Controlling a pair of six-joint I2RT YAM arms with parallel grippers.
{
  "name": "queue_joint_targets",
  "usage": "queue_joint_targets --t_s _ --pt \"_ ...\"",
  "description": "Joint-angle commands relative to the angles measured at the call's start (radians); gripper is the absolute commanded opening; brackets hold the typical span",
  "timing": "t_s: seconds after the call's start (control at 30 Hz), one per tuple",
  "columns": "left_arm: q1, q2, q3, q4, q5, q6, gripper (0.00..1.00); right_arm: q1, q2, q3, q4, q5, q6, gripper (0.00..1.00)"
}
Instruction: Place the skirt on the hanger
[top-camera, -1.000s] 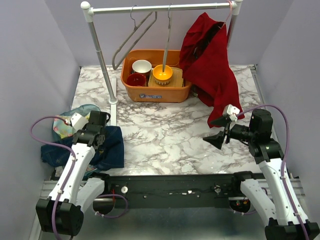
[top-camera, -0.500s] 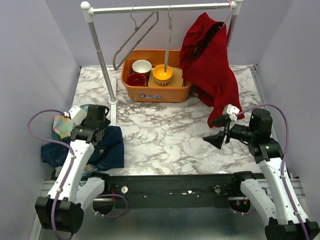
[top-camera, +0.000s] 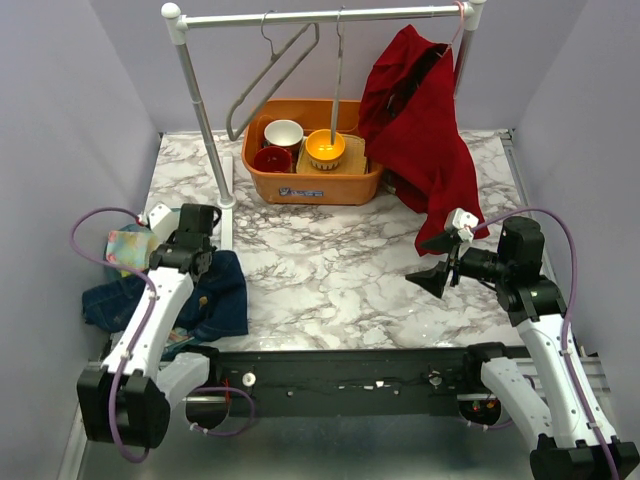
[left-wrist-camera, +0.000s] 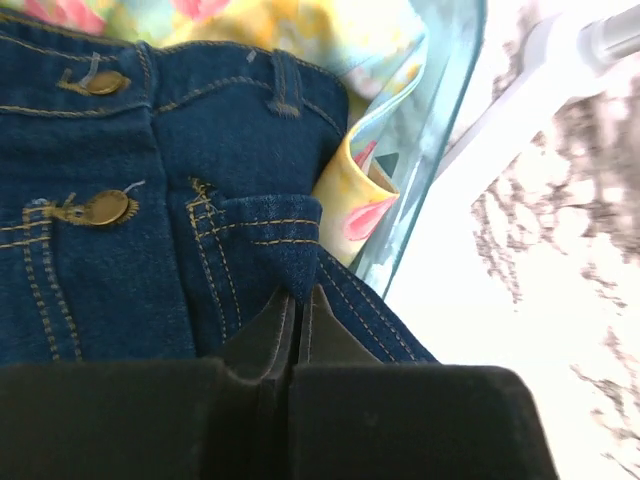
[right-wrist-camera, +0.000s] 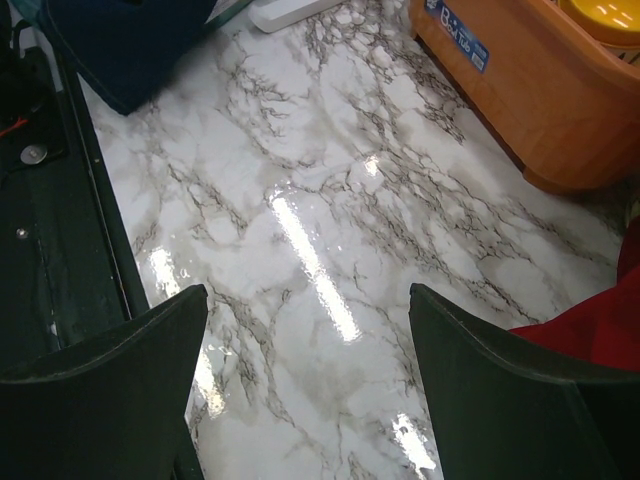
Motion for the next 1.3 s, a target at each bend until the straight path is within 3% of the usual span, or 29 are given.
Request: queue_joint_targets --t_s 0.0,0.17,0.3,0.37,0.47,0.73,1.0,1.13,1.27 --pt "0.006 -0.212 0.071 0.010 -0.026 0.064 0.00 0.000 -0.006 0.020 0.000 0.014 -0.013 0.88" --pt "0.006 -0.365 0.259 0.072 0.121 0.142 0.00 0.000 -0.008 0.028 -0.009 0.012 -0.019 0.88" --pt "0.006 -0.341 0.436 0.082 0.328 0.182 0.00 -0.003 -0.008 0.040 -0.020 0.021 -0.026 0.88" --pt "0.006 -0.328 0.503 0.133 0.532 0.213 0.00 -0.003 -0.010 0.058 -0.032 0.029 -0.037 0.89" --pt "0.006 -0.321 0.542 0.234 0.823 0.245 0.00 -0.004 -0.014 0.078 -0.051 0.055 -0.045 0.89" --pt "0.005 -0.371 0.507 0.493 1.161 0.174 0.00 -0.006 -0.007 0.186 -0.163 0.127 -0.100 0.90" --pt "-0.015 -0.443 0.360 0.584 1.273 0.147 0.00 -0.006 0.033 0.230 -0.253 0.058 -0.132 0.90" --pt "-0.050 -0.425 0.266 0.758 1.383 0.035 0.00 -0.006 0.040 0.235 -0.270 0.041 -0.154 0.90" --pt "-0.208 -0.371 0.223 0.791 1.323 0.085 0.00 -0.007 0.056 0.244 -0.308 -0.032 -0.210 0.90"
